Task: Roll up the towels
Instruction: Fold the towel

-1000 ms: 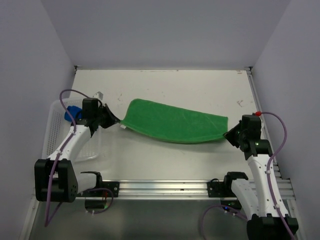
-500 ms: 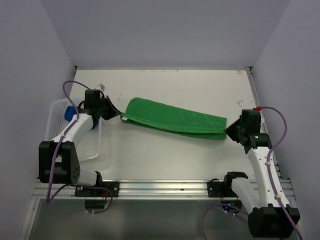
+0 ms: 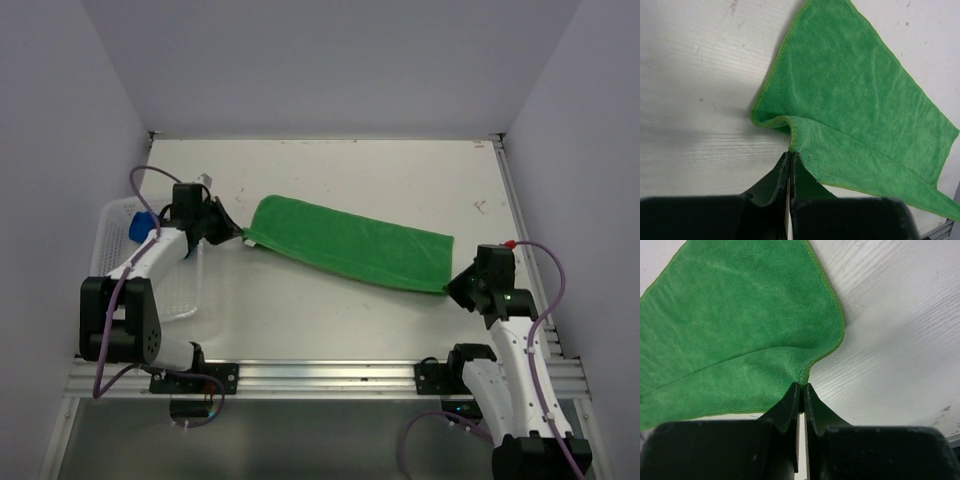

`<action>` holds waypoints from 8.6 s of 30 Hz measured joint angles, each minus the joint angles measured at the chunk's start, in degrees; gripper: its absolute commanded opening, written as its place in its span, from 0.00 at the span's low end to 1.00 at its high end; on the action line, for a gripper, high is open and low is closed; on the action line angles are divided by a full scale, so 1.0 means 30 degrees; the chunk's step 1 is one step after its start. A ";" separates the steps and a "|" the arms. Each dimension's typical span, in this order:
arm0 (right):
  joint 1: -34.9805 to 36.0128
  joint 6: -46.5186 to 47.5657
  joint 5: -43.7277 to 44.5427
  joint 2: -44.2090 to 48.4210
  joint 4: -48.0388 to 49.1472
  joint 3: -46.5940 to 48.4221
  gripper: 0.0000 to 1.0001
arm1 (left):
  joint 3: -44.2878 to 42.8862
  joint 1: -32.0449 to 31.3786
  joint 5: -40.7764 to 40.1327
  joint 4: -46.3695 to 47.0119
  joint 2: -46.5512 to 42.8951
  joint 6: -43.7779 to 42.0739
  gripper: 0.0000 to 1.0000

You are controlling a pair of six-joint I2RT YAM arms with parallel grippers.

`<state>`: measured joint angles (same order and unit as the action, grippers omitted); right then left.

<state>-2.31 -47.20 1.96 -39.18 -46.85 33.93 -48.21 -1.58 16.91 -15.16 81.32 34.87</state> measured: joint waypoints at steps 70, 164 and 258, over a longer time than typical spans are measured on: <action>-0.1494 -0.0627 0.1515 -1.1963 0.6557 0.3402 0.00 | -0.9632 -0.1392 -0.1071 -0.0743 0.9544 0.0291 0.00; -0.2288 0.0379 -0.0401 -1.4790 0.6477 0.5712 0.40 | -1.4294 -0.1807 -0.1144 -0.1858 1.3602 -0.0517 0.23; -0.2346 0.1239 0.0095 -1.6466 0.6936 0.5712 0.31 | -1.1708 -0.2142 -0.1275 -0.0816 1.2160 0.0007 0.00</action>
<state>-9.34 -43.48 2.24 -88.58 -26.04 51.07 -83.33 -8.01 13.08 -17.61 117.80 34.89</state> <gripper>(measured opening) 0.318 0.005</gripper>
